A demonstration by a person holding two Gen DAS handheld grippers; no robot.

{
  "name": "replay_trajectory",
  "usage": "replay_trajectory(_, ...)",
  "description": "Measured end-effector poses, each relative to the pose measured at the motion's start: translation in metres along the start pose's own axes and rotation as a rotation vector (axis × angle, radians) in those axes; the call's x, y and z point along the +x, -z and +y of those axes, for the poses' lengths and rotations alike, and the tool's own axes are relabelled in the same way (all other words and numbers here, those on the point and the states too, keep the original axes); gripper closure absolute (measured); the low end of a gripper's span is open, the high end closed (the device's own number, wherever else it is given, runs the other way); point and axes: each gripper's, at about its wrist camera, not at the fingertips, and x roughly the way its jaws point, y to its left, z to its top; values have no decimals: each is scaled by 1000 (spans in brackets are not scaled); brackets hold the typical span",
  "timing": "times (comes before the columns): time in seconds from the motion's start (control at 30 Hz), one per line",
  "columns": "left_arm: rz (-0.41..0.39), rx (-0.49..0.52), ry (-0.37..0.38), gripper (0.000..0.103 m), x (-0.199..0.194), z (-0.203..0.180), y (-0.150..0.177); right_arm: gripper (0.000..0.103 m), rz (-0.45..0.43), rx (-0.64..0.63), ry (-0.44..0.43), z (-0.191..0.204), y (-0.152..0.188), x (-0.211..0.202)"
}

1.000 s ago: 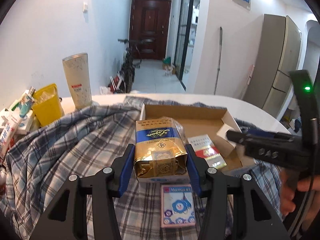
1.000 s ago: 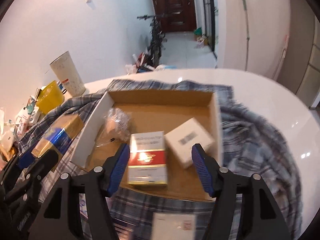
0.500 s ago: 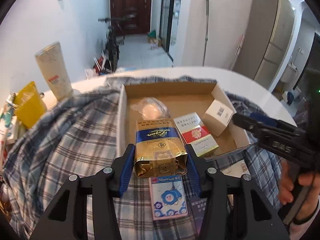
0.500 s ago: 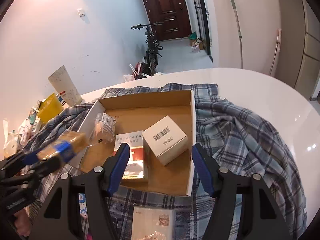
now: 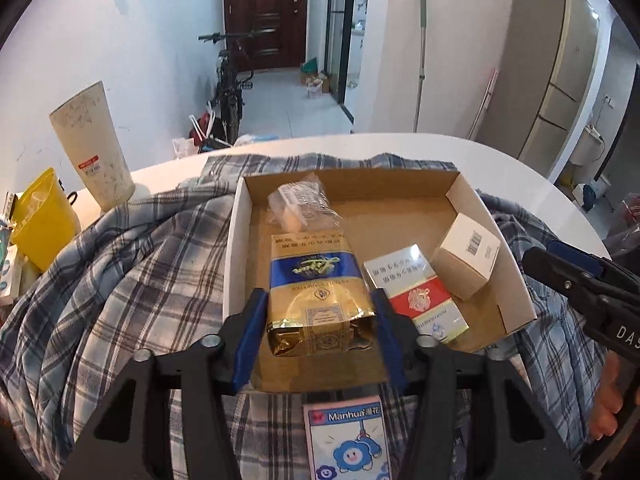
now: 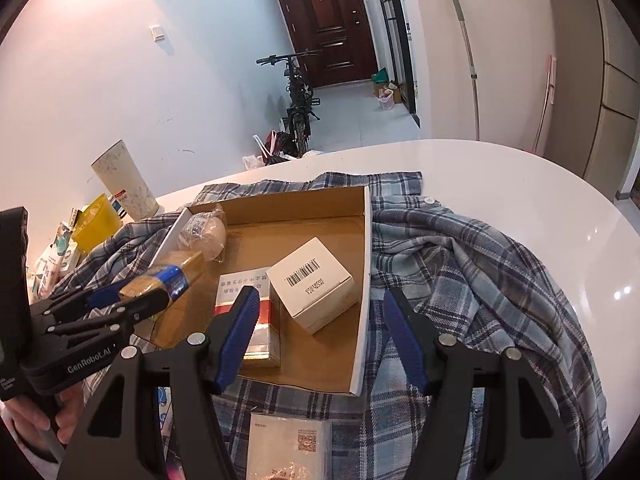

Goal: Organize objects
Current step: 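Lower the gold coffee bag into the cardboard box and open the left gripper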

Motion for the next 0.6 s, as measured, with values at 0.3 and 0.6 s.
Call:
replay_trajectory(0.3, -136, -30, -38, 21, -25, 6, -2, 40, -12, 6, 6, -4, -2, -2)
replay_trajectory(0.6, -221, -17, -94, 21, -53, -1, -3, 40, -28, 12, -8, -2, -4, -11)
